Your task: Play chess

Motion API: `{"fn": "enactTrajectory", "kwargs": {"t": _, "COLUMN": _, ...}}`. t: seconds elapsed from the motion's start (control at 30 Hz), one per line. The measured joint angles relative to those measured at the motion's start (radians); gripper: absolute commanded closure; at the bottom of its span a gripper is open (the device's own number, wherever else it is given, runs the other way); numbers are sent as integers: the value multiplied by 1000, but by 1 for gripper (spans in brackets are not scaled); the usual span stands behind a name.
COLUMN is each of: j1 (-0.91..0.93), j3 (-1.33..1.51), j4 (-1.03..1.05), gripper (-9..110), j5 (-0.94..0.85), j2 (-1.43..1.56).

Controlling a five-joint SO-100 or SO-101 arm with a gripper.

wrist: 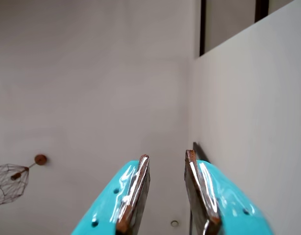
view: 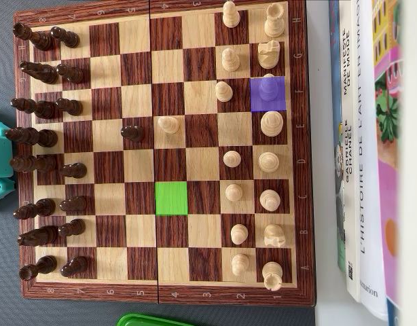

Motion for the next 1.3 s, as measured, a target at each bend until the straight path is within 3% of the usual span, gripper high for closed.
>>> {"fn": "enactTrajectory", "kwargs": {"t": 0.33, "j1": 0, "j3": -158, "j4": 58, "gripper": 89, "j5": 0, "j2": -172}}
{"fn": "enactTrajectory", "kwargs": {"t": 1.3, "j1": -60, "j3": -508, "j4": 1132, "gripper": 89, "j5": 0, "j2": -488}}
